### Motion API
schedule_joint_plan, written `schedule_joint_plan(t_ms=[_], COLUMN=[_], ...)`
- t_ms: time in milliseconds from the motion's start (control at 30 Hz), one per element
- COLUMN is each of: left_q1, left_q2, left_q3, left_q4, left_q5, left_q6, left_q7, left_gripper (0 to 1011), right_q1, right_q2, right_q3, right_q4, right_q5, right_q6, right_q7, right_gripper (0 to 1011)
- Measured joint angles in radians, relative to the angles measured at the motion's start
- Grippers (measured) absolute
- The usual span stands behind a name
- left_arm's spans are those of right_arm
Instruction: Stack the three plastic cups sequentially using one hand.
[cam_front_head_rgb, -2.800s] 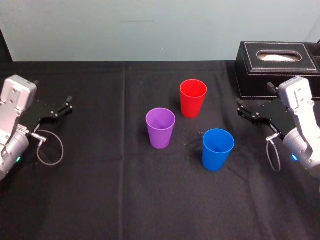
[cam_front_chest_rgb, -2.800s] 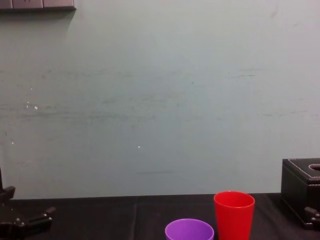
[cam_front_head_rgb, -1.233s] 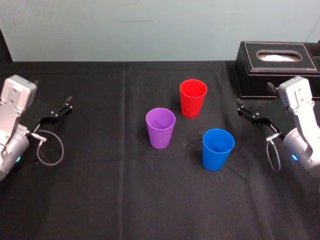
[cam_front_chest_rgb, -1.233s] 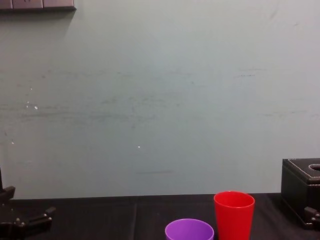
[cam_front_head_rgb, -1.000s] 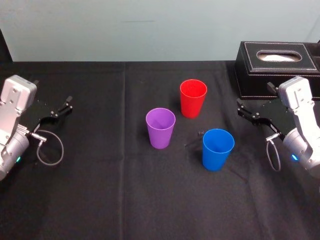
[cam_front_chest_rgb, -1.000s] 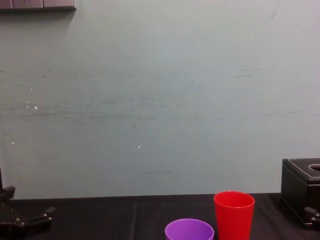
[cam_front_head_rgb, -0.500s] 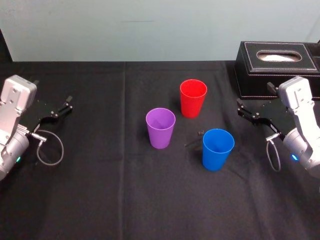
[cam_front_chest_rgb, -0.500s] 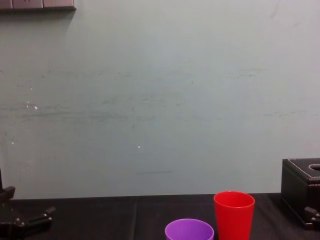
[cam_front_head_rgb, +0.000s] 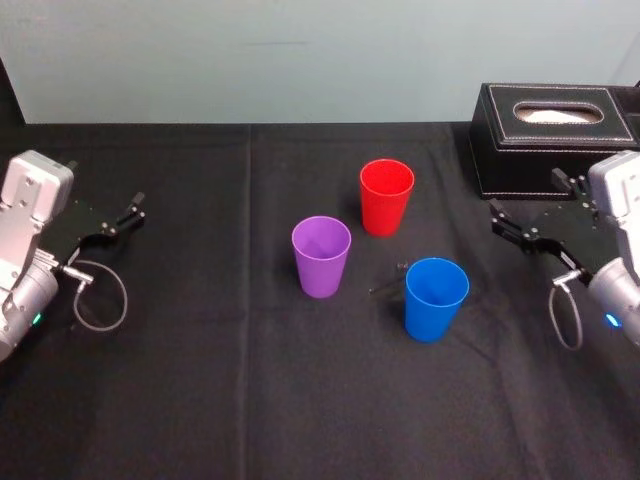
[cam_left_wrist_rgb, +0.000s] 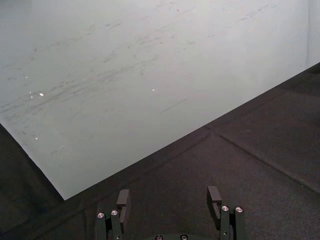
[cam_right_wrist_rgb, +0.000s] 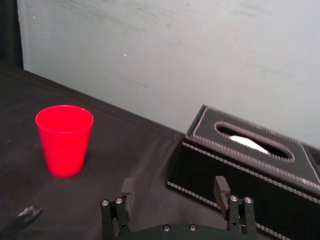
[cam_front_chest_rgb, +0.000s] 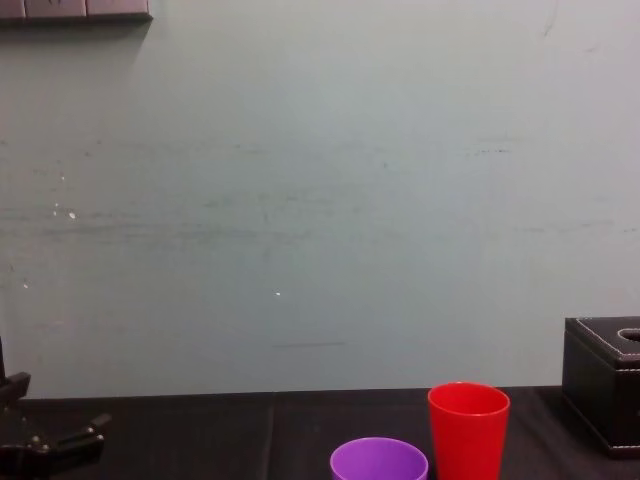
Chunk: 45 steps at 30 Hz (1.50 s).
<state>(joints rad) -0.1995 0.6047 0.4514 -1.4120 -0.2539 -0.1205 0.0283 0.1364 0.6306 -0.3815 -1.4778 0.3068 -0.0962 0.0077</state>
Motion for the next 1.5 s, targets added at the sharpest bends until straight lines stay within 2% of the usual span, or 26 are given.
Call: schedule_joint_plan(t_ms=[133,267,433,467,533,733,1033,1267,1500], left_q1=[0.000,0.000,0.000,0.000,0.000,0.000,0.000,0.000,0.000], left_q2=[0.000,0.000,0.000,0.000,0.000,0.000,0.000,0.000,0.000], left_q3=[0.000,0.000,0.000,0.000,0.000,0.000,0.000,0.000,0.000], left_q4=[0.000,0.000,0.000,0.000,0.000,0.000,0.000,0.000,0.000], left_q5=[0.000,0.000,0.000,0.000,0.000,0.000,0.000,0.000,0.000], left_q6=[0.000,0.000,0.000,0.000,0.000,0.000,0.000,0.000,0.000], left_q7=[0.000,0.000,0.000,0.000,0.000,0.000,0.000,0.000,0.000], left_gripper=[1005,1005,1005,1005,1005,1005,1005,1005,1005], right_q1=[-0.064,-0.129,-0.222,-0.222,-0.265,-0.340,-0.410,-0.427,-0.413], right_q2=[0.034,0.070,0.117,0.117,0.133,0.151,0.151,0.136,0.099], right_q3=[0.044,0.080,0.121,0.121,0.138,0.165,0.178,0.172,0.152], right_q4=[-0.061,-0.112,-0.164,-0.164,-0.184,-0.222,-0.270,-0.287,-0.283], right_q5=[0.056,0.098,0.148,0.148,0.170,0.196,0.187,0.155,0.116], right_q6=[0.036,0.041,0.003,0.003,-0.020,-0.061,-0.089,-0.105,-0.107], right_q7=[0.034,0.074,0.150,0.150,0.189,0.246,0.285,0.299,0.304], right_gripper=[1004,1004,1004,1004,1004,1004,1004,1004,1004])
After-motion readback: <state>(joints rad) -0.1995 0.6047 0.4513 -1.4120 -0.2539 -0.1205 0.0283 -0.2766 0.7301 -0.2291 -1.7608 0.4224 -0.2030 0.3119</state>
